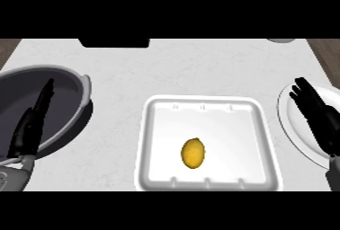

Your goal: Pick the lemon from the tray and place it in the plate

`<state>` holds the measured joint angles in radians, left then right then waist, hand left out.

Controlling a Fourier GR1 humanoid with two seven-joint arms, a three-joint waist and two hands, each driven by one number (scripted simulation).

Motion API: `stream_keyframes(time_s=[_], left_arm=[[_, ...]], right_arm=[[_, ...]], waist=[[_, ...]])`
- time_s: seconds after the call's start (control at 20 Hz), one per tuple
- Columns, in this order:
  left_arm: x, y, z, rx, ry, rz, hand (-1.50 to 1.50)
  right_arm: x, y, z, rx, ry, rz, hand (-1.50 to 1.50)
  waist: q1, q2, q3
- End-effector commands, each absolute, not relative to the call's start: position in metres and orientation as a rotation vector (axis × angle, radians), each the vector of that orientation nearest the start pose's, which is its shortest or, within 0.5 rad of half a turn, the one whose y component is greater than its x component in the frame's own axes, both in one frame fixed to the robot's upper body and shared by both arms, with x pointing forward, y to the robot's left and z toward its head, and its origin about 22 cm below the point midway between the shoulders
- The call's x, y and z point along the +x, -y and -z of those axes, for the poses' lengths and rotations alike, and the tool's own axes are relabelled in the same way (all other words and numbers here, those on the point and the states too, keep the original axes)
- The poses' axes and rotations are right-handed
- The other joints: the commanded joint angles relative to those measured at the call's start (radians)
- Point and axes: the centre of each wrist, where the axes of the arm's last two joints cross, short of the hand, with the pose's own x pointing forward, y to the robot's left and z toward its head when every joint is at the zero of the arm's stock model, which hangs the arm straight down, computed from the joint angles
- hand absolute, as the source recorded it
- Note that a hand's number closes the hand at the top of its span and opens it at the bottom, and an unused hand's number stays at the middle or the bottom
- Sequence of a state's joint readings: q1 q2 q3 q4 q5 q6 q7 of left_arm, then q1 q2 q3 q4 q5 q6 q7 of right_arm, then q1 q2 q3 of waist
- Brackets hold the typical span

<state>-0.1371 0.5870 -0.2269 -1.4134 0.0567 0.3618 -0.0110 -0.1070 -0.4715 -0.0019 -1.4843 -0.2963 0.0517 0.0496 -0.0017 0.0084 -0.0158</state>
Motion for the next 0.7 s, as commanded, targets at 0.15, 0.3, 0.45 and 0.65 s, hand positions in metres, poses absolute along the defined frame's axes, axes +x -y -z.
stream_keyframes(time_s=[0.15,0.3,0.45,0.65], left_arm=[[0.281,-0.307,-0.032,0.375,1.490,0.165,0.00],[0.273,-0.292,-0.021,0.313,1.464,0.149,0.00],[0.268,-0.293,-0.015,0.231,1.414,0.056,0.00],[0.269,-0.272,-0.015,0.169,1.406,0.068,0.00]], right_arm=[[0.259,0.265,-0.064,0.014,1.686,-0.091,1.50],[0.261,0.330,-0.089,-0.538,1.633,-0.599,1.50],[0.233,0.288,-0.033,-0.504,1.775,0.095,-1.50],[0.184,0.218,0.027,-0.403,1.835,-0.016,-1.50]], waist=[[-0.009,-0.012,0.015],[-0.022,-0.012,-0.027],[-0.061,-0.019,0.018],[-0.015,-0.009,0.017]])
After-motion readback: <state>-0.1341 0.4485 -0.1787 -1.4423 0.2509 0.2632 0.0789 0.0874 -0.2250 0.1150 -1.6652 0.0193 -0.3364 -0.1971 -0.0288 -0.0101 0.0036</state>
